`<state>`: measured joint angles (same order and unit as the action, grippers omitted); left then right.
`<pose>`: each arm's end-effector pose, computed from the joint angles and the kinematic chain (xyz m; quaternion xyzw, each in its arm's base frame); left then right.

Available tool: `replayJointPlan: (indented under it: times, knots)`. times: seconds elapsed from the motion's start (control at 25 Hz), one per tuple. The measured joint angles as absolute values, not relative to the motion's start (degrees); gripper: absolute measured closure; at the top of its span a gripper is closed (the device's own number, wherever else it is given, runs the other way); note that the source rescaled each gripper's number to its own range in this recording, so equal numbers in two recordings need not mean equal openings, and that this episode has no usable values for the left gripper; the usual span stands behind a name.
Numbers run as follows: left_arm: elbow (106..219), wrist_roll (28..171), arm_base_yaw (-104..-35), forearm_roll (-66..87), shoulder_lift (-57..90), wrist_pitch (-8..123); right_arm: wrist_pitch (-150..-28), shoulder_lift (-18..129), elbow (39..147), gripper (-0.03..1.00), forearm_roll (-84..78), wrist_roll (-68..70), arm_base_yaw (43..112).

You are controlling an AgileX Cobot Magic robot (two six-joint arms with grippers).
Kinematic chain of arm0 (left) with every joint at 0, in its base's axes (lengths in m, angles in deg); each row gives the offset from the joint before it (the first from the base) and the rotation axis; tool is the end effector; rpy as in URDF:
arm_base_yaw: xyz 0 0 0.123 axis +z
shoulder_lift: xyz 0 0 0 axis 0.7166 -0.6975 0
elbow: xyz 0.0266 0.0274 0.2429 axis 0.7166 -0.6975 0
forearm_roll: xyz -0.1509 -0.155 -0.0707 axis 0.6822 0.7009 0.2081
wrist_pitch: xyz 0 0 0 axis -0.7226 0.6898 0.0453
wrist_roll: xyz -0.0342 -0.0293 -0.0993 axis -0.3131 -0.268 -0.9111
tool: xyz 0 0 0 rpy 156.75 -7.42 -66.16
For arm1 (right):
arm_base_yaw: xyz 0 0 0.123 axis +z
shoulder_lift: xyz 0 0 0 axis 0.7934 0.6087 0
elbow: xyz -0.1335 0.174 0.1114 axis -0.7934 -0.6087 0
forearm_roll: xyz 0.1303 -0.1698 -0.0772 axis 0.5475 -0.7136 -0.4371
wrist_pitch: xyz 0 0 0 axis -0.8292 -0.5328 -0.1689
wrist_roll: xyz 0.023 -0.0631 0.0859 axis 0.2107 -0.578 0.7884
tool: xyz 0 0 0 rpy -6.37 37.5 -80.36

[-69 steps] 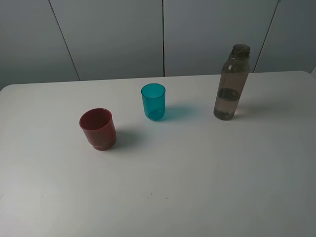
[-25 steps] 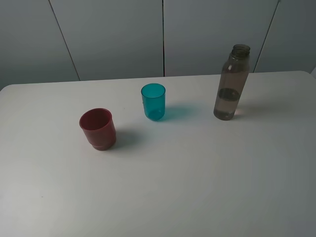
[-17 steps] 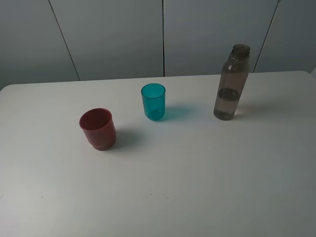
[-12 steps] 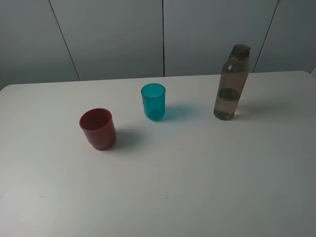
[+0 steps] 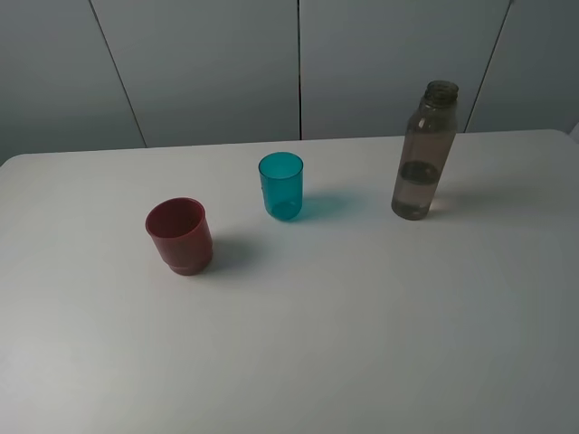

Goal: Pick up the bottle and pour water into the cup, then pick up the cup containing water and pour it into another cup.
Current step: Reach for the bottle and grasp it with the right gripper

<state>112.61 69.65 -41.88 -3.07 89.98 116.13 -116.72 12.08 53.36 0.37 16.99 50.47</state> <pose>0.0260 0.0025 0.2588 0.0022 0.8561 0.0403 0.5152 0.1218 0.0085 0.3214 -0.0058 0.8252 0.0473 0.5628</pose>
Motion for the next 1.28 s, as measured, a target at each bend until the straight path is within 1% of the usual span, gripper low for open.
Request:
replayJointPlan:
  times: [0.12, 0.24, 0.52, 0.64, 0.76, 0.92, 1.12, 1.28]
  knots:
    - [112.61, 69.65, -41.88, -3.07, 89.98, 116.13, -112.19, 19.14, 53.36, -0.03, 1.51, 16.99, 50.47]
    - [112.61, 69.65, -41.88, -3.07, 89.98, 116.13, -111.05, 26.42, 53.36, -0.03, 1.75, 16.69, 51.07]
    - [112.61, 69.65, -41.88, -3.07, 89.98, 116.13, -98.17, 41.59, 47.91, -0.03, 1.75, 14.46, 58.76]
    - [112.61, 69.65, -41.88, -3.07, 89.98, 116.13, -92.15, 47.74, 46.58, -0.03, 1.97, 14.22, 59.82]
    - [112.61, 69.65, -41.88, -3.07, 89.98, 116.13, -89.86, 54.15, 46.46, -0.03, 2.09, 14.22, 60.15]
    - [112.61, 69.65, -41.88, -3.07, 89.98, 116.13, -87.1, 60.88, 46.16, -0.03, 2.09, 14.46, 60.78]
    - [112.61, 69.65, -41.88, -3.07, 89.98, 116.13, -74.82, 66.98, 42.56, -0.03, 1.98, 14.55, 63.35]
    - [112.61, 69.65, -41.88, -3.07, 89.98, 116.13, -71.36, 71.56, 42.31, -0.03, -0.72, 14.68, 63.75]
